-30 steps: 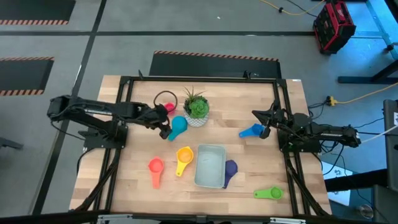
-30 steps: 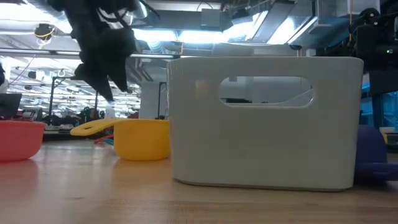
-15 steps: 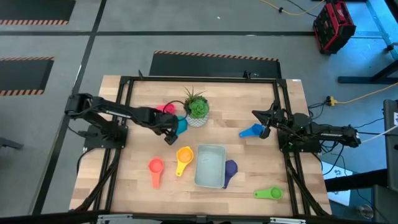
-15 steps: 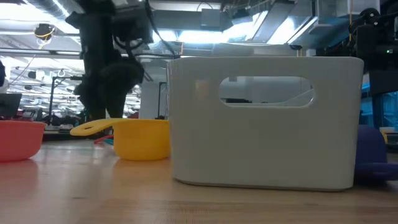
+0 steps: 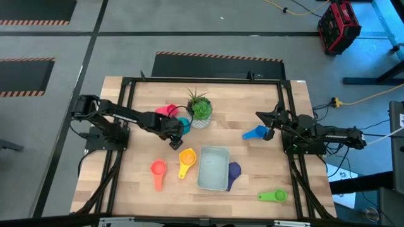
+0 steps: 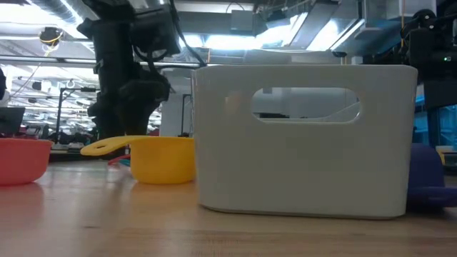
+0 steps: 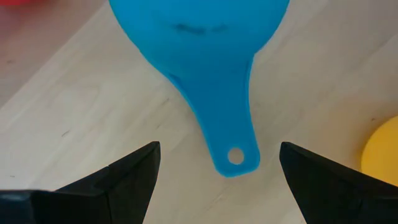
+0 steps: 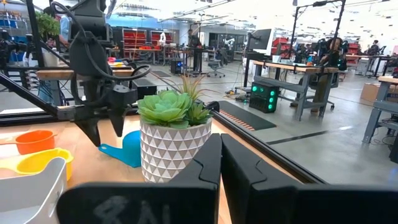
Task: Nest measuring cups in basket
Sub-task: Adjust the light blue measuring cup
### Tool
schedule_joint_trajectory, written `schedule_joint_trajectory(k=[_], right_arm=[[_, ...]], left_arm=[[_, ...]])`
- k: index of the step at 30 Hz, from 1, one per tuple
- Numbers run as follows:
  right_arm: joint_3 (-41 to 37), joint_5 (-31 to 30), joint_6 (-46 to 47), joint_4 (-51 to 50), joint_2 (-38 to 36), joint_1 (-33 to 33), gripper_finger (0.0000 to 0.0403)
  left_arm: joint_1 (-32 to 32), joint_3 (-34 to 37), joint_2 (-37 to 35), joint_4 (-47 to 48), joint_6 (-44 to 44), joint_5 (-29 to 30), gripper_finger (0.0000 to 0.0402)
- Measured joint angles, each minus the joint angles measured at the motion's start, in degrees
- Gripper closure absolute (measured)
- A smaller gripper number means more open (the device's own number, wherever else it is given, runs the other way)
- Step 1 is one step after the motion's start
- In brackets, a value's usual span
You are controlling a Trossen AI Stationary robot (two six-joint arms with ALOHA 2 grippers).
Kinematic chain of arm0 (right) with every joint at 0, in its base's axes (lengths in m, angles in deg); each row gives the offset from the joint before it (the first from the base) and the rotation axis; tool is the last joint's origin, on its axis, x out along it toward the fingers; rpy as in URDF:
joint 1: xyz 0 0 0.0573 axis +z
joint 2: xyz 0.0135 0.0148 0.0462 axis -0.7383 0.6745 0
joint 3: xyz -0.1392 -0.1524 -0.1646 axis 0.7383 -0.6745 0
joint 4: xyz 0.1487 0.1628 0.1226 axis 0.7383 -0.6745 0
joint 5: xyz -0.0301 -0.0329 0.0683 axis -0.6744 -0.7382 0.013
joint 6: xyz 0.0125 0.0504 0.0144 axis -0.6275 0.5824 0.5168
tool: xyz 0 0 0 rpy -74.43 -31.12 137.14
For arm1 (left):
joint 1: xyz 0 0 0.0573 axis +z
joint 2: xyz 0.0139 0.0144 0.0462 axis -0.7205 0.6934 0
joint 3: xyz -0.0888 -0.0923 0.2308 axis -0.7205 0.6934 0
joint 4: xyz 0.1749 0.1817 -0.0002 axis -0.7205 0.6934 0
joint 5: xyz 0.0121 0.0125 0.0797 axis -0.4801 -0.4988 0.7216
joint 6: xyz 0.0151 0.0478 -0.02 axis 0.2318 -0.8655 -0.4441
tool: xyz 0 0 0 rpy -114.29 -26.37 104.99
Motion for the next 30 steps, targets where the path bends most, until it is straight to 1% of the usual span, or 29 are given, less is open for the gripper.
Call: schedule_joint_trajectory(k=[4, 11, 15, 30], right_arm=[[0.02, -0.02, 0.0, 0.02, 0.0, 0.02, 0.0391], [0.0, 0.74, -0.01, 0.03, 0.07, 0.01, 0.0391], [0.0, 1.29, 0.0, -0.05, 0.07, -0.01, 0.0391], [0.0, 2.03, -0.02, -0.07, 0.07, 0.02, 0.0391]], left_arm=[[-1.26, 0.01, 1.4, -1.35, 1.23, 2.04, 0.0078], [-2.19, 0.0, 6.44, -3.49, 1.28, 2.34, 0.0078], [-2.26, -0.28, 8.09, -3.74, 1.29, 2.42, 0.0078], [-2.74, -0.07, 7.78, -4.16, 1.27, 2.99, 0.0078]])
